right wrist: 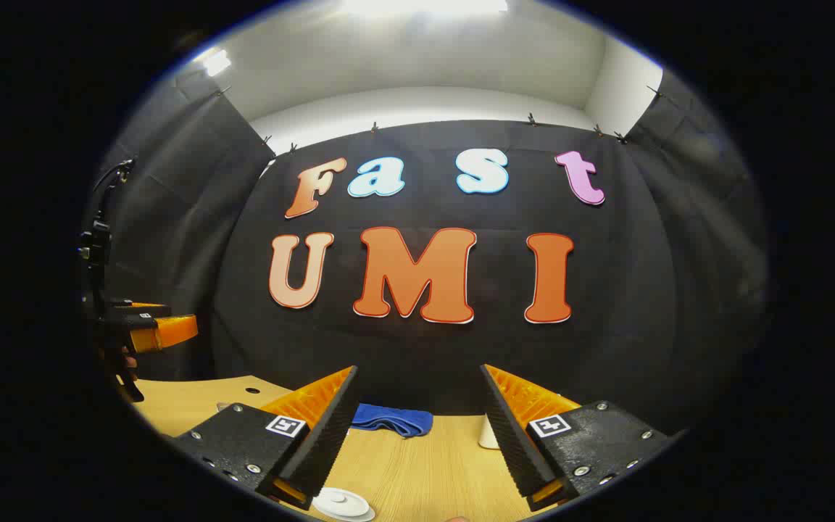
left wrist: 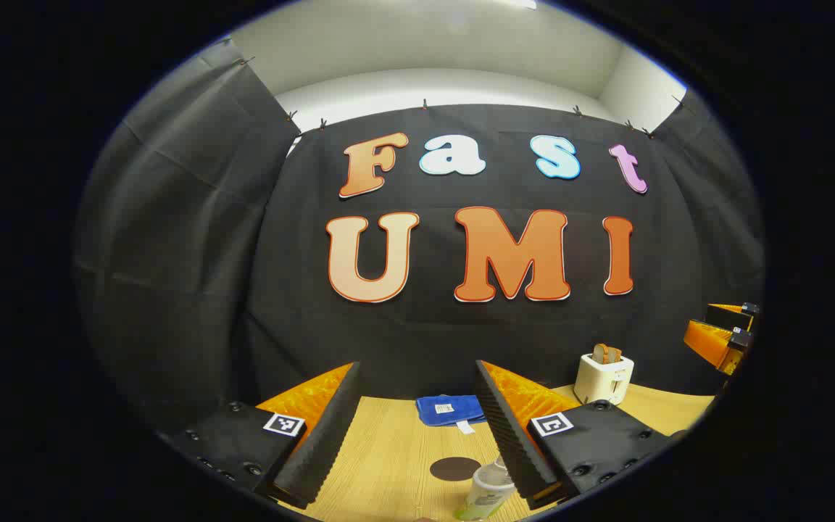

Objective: Open the teacup lid with one hand, grasp the water bottle and pour water into the teacup with the other hand; after pouring, place the water bottle on the coaster and then close the teacup lid.

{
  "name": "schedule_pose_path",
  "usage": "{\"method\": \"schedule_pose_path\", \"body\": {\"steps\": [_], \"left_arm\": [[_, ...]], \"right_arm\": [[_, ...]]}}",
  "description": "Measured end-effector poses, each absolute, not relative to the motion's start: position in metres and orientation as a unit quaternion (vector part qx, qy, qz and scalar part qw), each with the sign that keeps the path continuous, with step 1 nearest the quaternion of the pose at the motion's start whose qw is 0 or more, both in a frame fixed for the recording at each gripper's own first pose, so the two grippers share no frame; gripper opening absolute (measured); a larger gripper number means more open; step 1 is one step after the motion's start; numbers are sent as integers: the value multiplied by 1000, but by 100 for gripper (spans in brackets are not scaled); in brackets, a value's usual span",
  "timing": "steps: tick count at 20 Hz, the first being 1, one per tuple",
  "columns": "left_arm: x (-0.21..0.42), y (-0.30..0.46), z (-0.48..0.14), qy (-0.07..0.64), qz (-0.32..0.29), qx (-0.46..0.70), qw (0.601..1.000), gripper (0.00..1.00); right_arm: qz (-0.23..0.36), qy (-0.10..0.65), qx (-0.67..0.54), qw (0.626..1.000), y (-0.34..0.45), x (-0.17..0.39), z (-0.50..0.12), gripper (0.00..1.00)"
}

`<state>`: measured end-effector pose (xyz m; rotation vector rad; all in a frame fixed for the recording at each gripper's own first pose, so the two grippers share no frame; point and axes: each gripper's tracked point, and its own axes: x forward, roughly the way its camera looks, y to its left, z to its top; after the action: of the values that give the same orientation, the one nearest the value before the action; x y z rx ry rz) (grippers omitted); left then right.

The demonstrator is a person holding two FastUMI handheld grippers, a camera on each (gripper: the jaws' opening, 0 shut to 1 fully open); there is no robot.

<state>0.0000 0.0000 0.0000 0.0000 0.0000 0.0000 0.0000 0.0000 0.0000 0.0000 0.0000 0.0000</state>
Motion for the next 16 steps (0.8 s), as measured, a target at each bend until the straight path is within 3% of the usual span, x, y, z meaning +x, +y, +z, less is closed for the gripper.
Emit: {"method": "schedule_pose_path", "body": {"steps": [7, 16], "left_arm": [[2, -17, 6, -2, -25, -6, 1000, 97], [-4, -13, 8, 4, -18, -4, 1000, 97]], "right_arm": [[-19, -2, -4, 1000, -15, -3, 2, 96], [-2, 16, -11, 1000, -8, -5, -5, 96]]}}
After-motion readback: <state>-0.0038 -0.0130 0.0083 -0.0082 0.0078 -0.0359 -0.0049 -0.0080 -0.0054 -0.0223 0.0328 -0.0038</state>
